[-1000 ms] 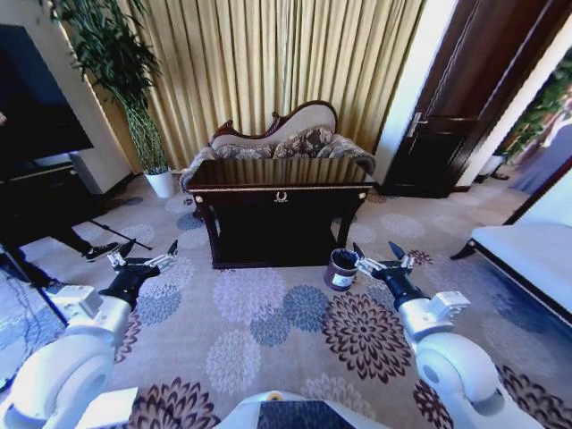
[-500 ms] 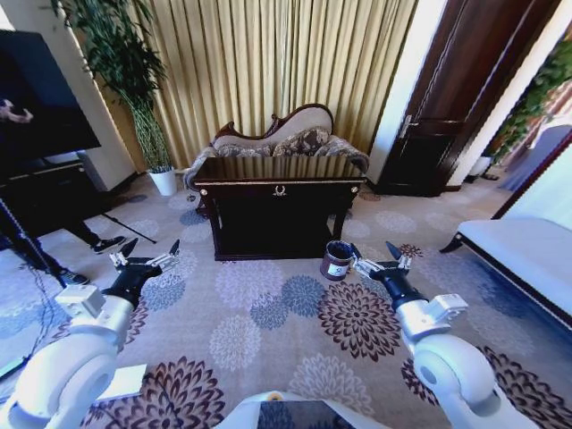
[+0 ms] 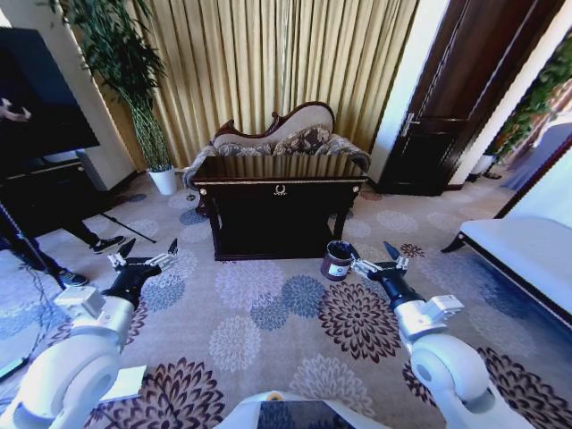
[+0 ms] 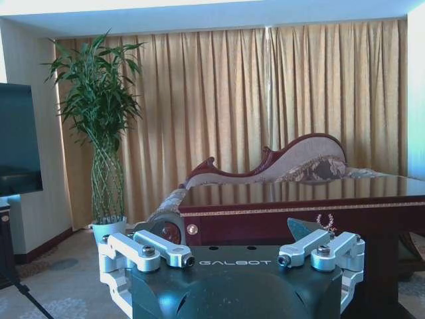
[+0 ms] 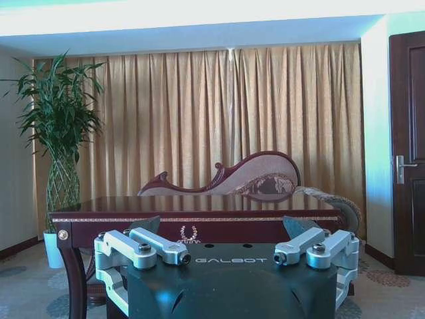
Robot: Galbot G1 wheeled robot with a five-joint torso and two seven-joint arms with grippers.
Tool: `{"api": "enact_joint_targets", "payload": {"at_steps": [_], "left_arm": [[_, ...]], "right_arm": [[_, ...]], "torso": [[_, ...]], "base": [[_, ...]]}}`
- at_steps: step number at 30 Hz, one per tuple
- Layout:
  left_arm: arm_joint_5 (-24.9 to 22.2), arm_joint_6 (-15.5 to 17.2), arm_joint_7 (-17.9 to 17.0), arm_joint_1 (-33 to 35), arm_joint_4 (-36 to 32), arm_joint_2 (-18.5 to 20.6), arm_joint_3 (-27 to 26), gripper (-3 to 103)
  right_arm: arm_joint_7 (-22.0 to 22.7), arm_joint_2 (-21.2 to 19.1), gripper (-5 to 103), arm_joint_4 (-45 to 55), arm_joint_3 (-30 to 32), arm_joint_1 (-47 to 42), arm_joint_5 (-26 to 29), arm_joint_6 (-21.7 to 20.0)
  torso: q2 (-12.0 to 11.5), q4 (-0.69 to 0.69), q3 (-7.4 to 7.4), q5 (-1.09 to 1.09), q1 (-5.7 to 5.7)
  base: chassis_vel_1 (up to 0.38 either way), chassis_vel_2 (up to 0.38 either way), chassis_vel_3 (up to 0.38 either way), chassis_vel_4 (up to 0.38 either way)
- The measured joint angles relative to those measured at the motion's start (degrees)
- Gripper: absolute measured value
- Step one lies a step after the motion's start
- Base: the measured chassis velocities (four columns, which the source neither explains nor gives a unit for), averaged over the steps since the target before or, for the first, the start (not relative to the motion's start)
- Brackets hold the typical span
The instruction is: Move to the front of the table and place the trash on the table into the trash bin.
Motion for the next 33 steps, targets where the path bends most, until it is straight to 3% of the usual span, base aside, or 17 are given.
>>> {"api": "enact_joint_targets", "payload": {"at_steps": [33], "left_arm": [[0.02, 0.15, 0.00, -0.01, 0.00, 0.02, -0.06, 100]], "right_arm": [[0.09, 0.00, 100, 0.05, 0.01, 0.00, 0.04, -0.18]], "torso": [[0.01, 0.00, -0.01, -0.01, 0.00]], "base": [[0.000, 0.000, 0.000, 0.000]]}}
